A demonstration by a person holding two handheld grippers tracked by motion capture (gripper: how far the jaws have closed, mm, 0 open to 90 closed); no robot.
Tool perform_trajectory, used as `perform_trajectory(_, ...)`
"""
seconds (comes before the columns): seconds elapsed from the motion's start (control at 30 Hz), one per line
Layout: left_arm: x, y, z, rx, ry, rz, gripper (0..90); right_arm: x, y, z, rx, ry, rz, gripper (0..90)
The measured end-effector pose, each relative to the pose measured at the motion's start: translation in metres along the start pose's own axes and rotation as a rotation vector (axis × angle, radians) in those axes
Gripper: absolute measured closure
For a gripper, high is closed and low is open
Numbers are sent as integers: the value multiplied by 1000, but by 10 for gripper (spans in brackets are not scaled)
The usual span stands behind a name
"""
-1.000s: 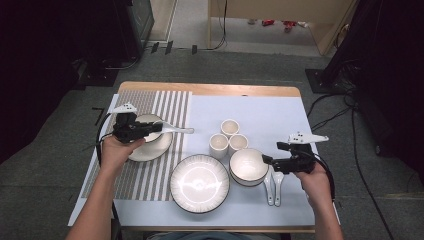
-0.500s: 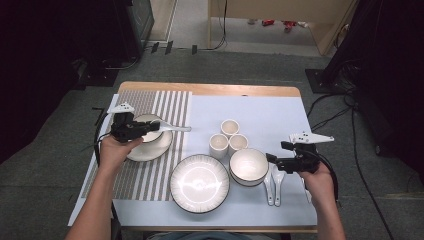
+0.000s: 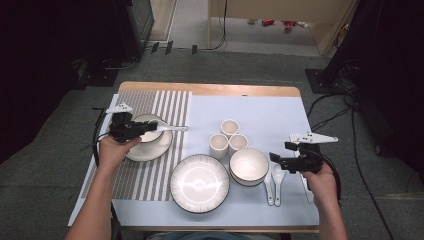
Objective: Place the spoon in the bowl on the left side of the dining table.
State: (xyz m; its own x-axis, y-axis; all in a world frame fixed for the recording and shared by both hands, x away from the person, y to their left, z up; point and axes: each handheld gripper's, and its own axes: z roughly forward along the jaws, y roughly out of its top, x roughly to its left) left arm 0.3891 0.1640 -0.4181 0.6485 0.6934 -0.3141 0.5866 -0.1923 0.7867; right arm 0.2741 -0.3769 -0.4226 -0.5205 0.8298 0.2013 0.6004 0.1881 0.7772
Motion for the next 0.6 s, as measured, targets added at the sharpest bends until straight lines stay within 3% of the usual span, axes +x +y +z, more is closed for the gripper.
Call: perform_trajectory(0.6, 6, -4, -1, 15, 33, -8, 826, -9, -9, 6, 36, -28, 19, 195)
